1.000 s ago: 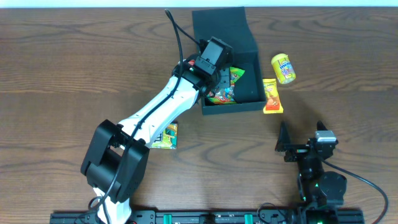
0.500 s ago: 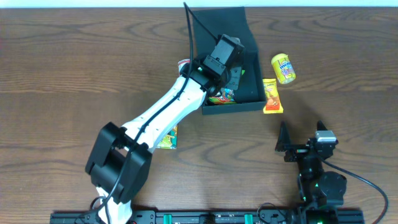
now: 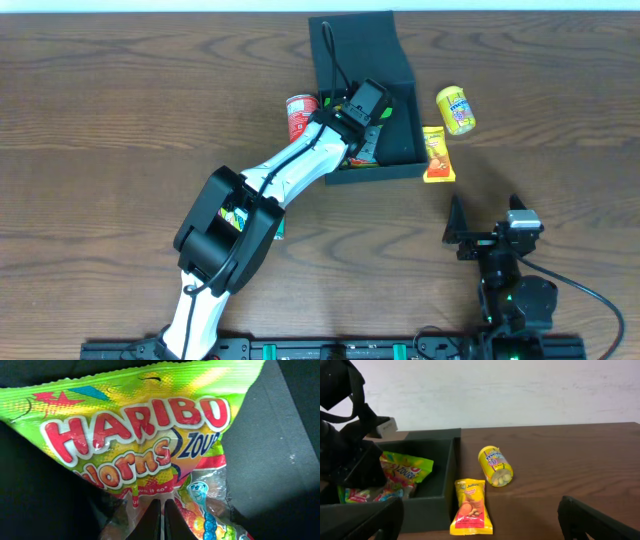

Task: Pack container
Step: 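Lower the bag into the box and open the left gripper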

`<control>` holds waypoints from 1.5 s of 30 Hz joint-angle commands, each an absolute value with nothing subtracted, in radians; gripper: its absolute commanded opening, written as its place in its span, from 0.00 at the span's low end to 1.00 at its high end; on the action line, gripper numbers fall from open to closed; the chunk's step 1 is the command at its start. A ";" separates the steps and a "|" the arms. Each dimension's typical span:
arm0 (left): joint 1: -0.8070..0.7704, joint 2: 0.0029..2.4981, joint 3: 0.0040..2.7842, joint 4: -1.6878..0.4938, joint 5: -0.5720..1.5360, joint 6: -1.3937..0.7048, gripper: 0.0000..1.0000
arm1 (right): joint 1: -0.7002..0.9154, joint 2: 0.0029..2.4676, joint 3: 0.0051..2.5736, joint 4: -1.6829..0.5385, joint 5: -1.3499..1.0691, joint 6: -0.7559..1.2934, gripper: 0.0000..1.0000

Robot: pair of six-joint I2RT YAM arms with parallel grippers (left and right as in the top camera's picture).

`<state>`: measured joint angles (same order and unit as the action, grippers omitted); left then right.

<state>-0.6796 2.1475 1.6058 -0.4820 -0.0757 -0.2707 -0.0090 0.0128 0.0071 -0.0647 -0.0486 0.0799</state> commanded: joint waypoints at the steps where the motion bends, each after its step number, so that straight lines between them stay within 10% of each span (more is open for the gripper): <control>1: -0.654 2.184 1.618 -0.505 -0.131 -0.253 0.06 | -0.014 0.009 0.006 -0.071 -0.045 0.089 0.99; 45: -0.561 1.715 1.654 -0.807 -0.240 0.039 0.06 | -0.014 0.009 0.006 -0.071 -0.045 0.089 0.99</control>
